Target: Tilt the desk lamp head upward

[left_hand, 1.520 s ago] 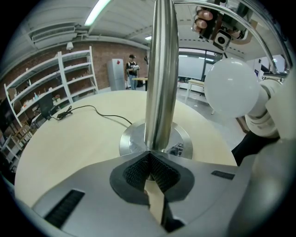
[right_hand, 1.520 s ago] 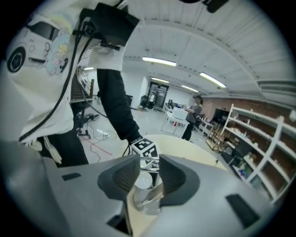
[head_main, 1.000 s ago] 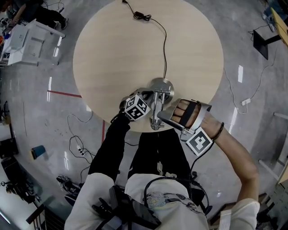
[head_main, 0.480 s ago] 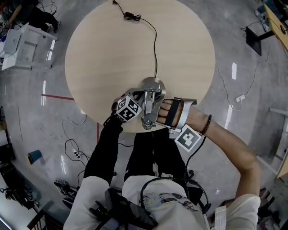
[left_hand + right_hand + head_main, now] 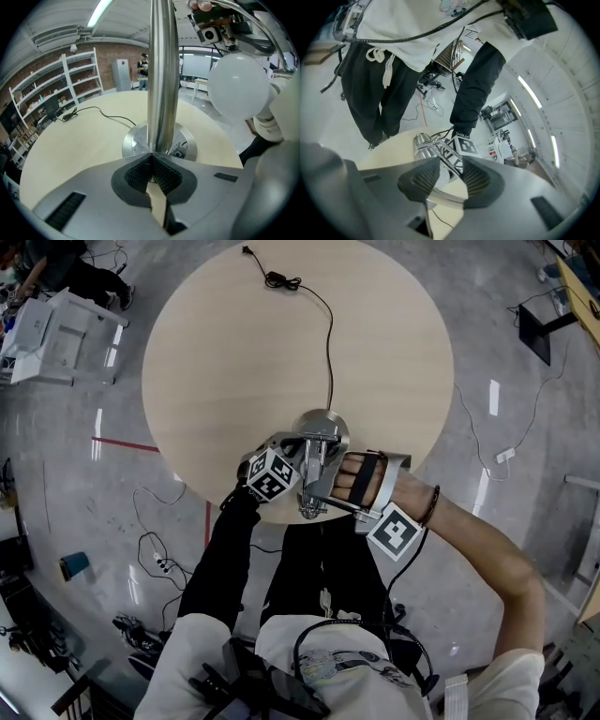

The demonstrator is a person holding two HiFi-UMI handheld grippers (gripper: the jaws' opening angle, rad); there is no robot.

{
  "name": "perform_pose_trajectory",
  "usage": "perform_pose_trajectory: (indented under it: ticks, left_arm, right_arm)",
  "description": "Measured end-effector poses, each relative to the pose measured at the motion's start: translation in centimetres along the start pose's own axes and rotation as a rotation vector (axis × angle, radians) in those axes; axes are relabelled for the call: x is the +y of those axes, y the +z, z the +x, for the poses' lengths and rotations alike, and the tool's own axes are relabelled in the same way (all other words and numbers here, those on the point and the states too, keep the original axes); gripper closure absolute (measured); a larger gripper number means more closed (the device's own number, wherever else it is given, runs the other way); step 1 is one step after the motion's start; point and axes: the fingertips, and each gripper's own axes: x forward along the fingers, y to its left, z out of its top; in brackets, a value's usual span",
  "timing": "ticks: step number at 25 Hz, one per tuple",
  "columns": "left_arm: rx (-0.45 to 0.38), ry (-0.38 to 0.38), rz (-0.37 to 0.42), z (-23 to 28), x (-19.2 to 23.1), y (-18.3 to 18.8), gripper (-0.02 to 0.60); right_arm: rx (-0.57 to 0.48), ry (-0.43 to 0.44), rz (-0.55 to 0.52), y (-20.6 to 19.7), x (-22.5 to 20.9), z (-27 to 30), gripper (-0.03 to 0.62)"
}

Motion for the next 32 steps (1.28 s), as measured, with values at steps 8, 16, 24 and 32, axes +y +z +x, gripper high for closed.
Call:
perform_pose_trajectory:
  ticks: [8,16,24,32]
  left_arm:
    - [-0.001,0.010,-0.006,-0.5,-0.2,-1.1,0.580]
    - [0.006,0.015,0.008,-0.7,0.0,-0.2,0.580]
    - [0.016,-0.007,-0.008,-0.2,0.1,0.2,0.580]
    - [0.031,-0.008,0.017,-0.1,0.0,0.1,0.580]
  right_arm:
    - [-0.026,0.001,0.078,0.9,-0.6,0.7,0.451]
    - [-0.093,0.026,0.184,1.0,-1.5,-1.2,0.447]
    - [-0.154,0.072,0.298,1.0,-2.7,-2.4,0.447]
    - [-0.241,0.104,0.425,1.4,-3.9,-3.3,0.445]
